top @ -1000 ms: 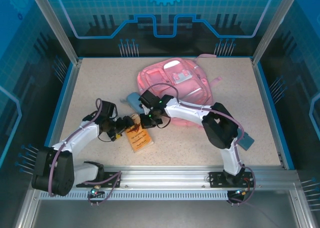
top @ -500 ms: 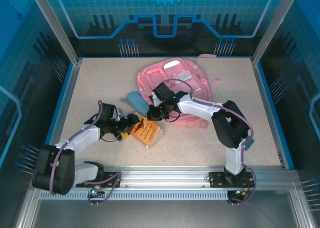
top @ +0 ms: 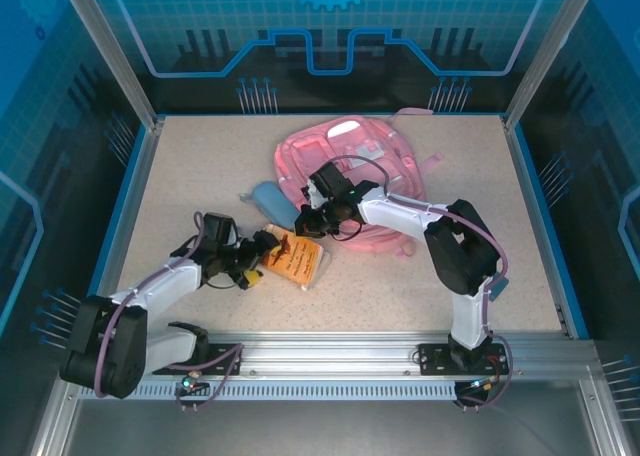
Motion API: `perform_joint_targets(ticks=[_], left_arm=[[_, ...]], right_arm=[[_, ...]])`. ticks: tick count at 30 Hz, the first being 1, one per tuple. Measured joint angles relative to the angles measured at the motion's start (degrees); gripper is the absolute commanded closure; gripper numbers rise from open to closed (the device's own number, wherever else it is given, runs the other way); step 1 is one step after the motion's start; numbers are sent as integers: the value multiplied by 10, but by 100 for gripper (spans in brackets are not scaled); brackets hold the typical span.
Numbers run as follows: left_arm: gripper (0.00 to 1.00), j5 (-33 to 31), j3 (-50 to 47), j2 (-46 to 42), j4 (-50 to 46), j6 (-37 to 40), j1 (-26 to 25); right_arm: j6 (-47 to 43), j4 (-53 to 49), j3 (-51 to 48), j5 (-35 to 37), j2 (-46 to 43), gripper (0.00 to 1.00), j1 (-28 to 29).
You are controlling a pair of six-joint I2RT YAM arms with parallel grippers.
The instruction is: Pack books, pencil case, and school supplies into a backpack
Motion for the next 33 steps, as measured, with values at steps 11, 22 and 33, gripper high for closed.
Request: perform_joint_targets(ticks=[11,22,33], left_arm=[[7,-3,-24,31,113,-81,-41],[17,-13,-60,16,198,-107,-44],[37,-58,-78,-91,207,-118,-45]], right_arm=[[7,4,0,0,0,100,-1],[13,18,-7,7,-1,100,-12],[12,14,-16,34,-3,100,-17]])
